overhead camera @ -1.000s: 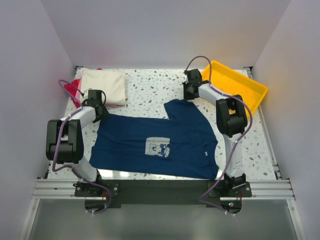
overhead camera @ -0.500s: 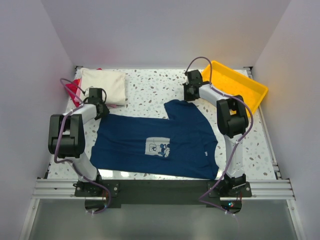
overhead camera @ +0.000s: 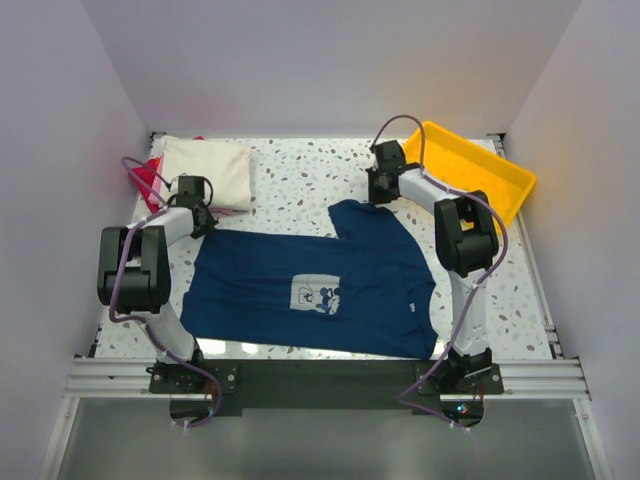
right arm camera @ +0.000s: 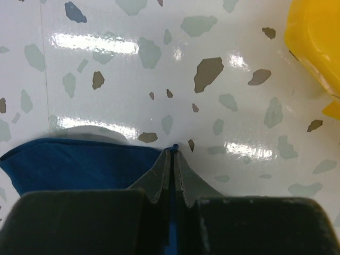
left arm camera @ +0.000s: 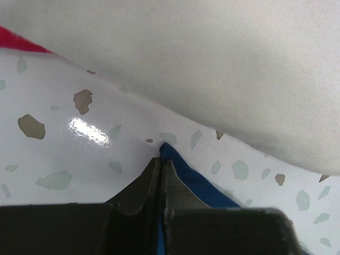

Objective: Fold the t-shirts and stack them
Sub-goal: Fold the tshirt

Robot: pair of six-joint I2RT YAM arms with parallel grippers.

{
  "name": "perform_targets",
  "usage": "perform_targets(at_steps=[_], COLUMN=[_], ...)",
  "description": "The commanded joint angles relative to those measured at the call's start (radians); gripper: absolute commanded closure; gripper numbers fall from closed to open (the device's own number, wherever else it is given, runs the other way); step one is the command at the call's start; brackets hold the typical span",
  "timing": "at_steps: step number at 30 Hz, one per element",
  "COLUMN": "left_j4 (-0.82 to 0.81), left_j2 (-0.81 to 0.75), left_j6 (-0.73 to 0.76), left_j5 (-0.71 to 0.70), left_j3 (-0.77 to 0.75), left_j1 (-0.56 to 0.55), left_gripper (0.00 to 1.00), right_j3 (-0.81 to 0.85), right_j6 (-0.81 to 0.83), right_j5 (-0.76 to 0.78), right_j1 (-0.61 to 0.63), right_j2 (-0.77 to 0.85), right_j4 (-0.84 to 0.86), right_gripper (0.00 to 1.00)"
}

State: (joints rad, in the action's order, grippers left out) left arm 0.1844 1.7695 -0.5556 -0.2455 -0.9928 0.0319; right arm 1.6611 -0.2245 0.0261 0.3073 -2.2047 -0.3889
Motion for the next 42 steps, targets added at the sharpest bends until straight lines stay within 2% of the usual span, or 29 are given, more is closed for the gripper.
perform_targets(at_steps=[1, 12, 18, 25, 28, 33, 37, 42], left_j4=[-0.033, -0.016, 0.004, 0.017, 0.01, -0.046, -0.072, -0.085], left_j2=[0.007, -0.018, 0.018, 0.042, 0.044, -0.01, -0.064, -0.122], left_j6=[0.017, 0.043, 0.051, 0.069, 0.085, 0.097, 0.098, 0.105], left_j5=[0.002, 0.04, 0.066, 0.083, 0.092, 0.104, 0.104, 0.095], left_j3=[-0.041, -0.105, -0.171, -0.221, -0.224, -0.164, -0.098, -0.021], left_j1=[0.007, 0.007, 0.003, 0.002, 0.002, 0.003, 0.003, 0.003], left_gripper=[1.0, 1.0, 1.0, 1.0, 1.0, 1.0, 1.0, 1.0], right_j3=[-0.009, 0.141, 0.296, 0.554, 0.578, 0.442, 0.17, -0.053], right_j6=[-0.021, -0.052, -0.062, -0.064, -0.068, -0.085, -0.09, -0.079], right_j5=[-0.014, -0.048, -0.094, -0.141, -0.16, -0.209, -0.227, -0.241], right_j1=[-0.002, -0.045, -0.082, -0.096, -0.097, -0.096, -0.094, -0.088], right_j2=[0.059, 0.025, -0.047, -0.15, -0.159, -0.042, 0.134, 0.333], right_j4=[-0.05, -0.096, -0.133, -0.194, -0.2, -0.15, -0.088, -0.079], right_gripper=[1.0, 1.0, 1.0, 1.0, 1.0, 1.0, 1.0, 1.0])
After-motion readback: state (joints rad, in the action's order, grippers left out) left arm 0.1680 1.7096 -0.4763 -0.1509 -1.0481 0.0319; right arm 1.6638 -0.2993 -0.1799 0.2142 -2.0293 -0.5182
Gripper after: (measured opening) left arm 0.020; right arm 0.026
